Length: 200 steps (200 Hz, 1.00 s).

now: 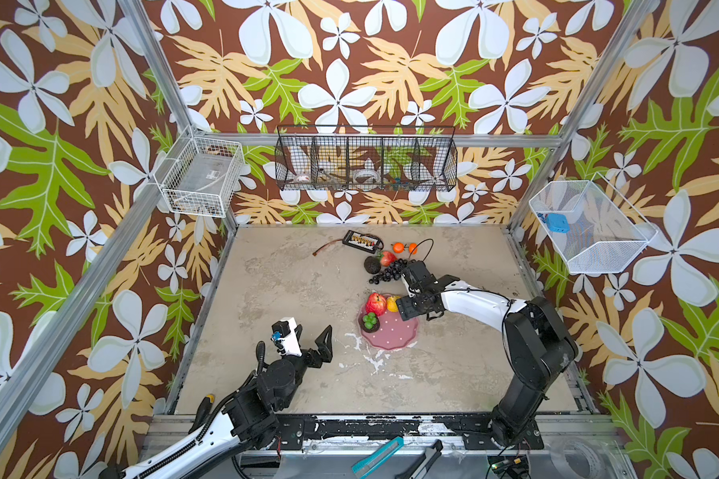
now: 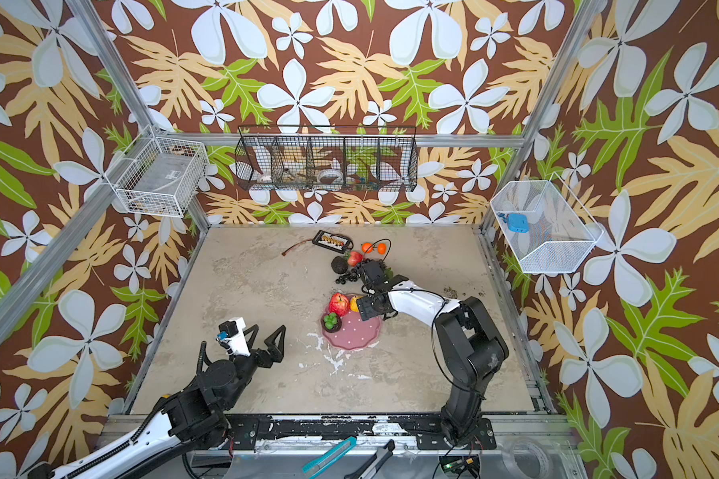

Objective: Arrange fruit in a fruit bowl
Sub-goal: Adjust the fruit in the fruit bowl.

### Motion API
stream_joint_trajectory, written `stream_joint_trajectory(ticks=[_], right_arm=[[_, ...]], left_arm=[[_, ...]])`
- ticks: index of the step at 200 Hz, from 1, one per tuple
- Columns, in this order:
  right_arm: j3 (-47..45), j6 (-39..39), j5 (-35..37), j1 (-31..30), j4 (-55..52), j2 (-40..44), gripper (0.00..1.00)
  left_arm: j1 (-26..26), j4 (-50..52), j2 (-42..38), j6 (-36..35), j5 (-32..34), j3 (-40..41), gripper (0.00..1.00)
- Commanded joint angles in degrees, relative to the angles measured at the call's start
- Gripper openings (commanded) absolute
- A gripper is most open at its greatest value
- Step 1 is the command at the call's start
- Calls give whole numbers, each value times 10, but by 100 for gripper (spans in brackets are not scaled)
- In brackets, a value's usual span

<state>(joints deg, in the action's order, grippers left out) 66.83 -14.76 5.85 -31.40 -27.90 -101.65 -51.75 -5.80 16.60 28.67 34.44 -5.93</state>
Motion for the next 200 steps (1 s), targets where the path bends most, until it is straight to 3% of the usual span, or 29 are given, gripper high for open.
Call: stream_joint_trajectory(ticks=[1,100,156,200], right_arm=[[-5,1,-2,-1,-8,11,86],[-52,1,-25,-1,-33,99,88],[-78,-12,-46,-6,-26,199,88],[-105,-29,-22,-8,14,283,88]], left_arm=[[1,-12,-1,0,5,0,99],[1,-25,19,-1,3,2,99],[1,-29,30,0,3,2,99],[1,-41,44,15,-10,-9,100]])
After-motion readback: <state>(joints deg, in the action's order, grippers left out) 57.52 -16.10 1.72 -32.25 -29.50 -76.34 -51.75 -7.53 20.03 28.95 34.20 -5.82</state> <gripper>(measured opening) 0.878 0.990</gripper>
